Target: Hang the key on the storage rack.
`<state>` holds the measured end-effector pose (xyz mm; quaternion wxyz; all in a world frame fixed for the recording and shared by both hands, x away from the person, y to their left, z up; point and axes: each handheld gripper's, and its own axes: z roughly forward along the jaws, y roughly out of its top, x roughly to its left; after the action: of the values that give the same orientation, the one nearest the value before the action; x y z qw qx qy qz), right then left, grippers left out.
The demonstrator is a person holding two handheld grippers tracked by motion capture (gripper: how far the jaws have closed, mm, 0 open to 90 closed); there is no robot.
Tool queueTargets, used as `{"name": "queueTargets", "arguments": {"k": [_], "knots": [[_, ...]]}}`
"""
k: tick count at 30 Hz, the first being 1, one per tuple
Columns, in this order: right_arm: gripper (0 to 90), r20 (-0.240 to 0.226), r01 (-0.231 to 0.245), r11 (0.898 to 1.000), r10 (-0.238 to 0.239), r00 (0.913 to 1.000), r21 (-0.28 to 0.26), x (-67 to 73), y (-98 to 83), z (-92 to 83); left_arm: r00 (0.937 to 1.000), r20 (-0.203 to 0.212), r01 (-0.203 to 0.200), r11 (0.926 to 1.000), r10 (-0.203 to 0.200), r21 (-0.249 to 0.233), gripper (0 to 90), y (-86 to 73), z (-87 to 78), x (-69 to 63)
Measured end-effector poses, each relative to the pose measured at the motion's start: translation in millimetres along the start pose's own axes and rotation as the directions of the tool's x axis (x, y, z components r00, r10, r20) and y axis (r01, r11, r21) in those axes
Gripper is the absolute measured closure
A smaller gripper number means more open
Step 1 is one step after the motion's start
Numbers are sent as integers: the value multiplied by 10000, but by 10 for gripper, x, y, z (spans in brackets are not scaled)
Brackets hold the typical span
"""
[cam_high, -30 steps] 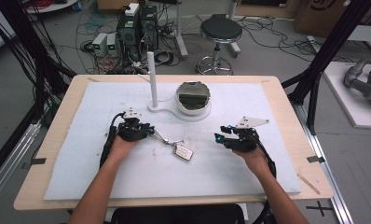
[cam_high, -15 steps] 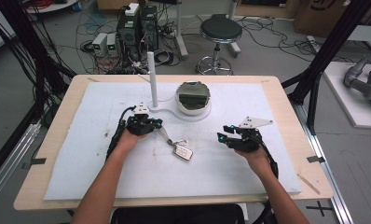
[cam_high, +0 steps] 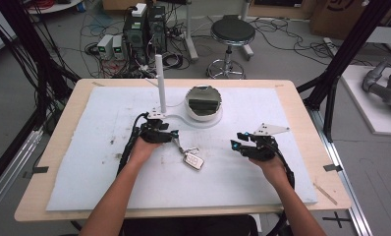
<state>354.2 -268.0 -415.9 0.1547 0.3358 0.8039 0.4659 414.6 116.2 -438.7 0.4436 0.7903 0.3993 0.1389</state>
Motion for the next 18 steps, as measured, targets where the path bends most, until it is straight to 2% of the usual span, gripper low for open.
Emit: {"name": "queueTargets", "arguments": {"k": [3, 4, 7, 10, 11, 14, 17, 18], "knots": [[548, 44, -48, 10000, 48, 10000, -40, -6, -1, -18, 9990, -161, 416, 9990, -418, -174, 412, -20, -126, -69], [548, 55, -51, 10000, 51, 10000, -29, -6, -1, -21, 9979, -188, 615, 9981, -616, -67, 412, -28, -164, -106], [549, 52, -25, 10000, 25, 10000, -44, -3, 1, -22, 9964, -45, 853, 9962, -852, 168, 424, -34, -192, -214], [548, 72, 63, 10000, -62, 10000, -54, 3, 5, -21, 9942, 1, 1068, 9902, -1072, 900, 422, -41, -125, -327], [548, 78, 61, 9999, -61, 10000, -83, 7, 7, -21, 9944, -100, 1058, 9879, -1053, 1131, 410, -45, -93, -358], [548, 83, 78, 9999, -77, 9999, -135, 1, 9, -27, 9935, -441, 1099, 9860, -1051, 1251, 355, -48, -12, -441], [548, 83, 14, 9999, -13, 10000, -116, -4, 6, -24, 9954, -698, 767, 9827, -657, 1688, 331, -36, 72, -536], [548, 84, 28, 9999, -27, 10000, -120, -4, 6, -22, 9955, -887, 498, 9829, -344, 1775, 332, -33, 88, -567]]}}
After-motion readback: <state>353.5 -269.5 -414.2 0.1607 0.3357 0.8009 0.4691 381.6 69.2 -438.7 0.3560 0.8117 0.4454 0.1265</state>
